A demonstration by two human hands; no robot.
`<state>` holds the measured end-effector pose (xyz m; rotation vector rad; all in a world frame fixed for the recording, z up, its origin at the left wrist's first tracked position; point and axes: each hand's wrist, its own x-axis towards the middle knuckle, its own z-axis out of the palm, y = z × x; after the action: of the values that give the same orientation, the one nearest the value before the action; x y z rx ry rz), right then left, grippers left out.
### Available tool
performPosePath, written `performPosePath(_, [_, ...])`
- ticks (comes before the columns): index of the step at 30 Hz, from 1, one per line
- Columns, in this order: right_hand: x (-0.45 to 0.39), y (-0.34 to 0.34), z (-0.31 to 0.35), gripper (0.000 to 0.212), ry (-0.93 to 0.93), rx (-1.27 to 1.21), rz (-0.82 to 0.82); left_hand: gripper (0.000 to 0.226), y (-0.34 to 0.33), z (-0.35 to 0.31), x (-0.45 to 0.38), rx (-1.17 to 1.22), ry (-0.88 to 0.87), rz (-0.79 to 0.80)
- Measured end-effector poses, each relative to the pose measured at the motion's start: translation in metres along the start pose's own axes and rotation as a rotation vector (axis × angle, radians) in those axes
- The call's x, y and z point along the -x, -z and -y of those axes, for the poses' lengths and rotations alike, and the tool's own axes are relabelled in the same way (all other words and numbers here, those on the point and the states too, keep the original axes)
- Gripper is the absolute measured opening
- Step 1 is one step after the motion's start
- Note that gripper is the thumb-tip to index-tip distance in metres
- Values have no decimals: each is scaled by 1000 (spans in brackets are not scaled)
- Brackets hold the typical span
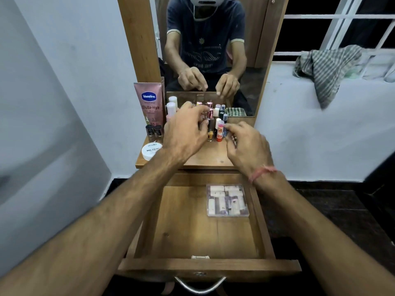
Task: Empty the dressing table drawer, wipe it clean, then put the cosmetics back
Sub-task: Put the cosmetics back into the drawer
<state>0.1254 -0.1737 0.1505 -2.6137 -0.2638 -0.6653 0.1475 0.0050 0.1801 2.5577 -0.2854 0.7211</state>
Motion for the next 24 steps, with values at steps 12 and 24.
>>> performPosePath(12, [-41, -28, -22, 18, 83, 126, -56, 25, -29, 14, -30, -185, -106, 76])
performPosePath(24, [10, -3, -30, 24, -55, -279, -166, 16, -24, 11, -6, 32, -100, 19])
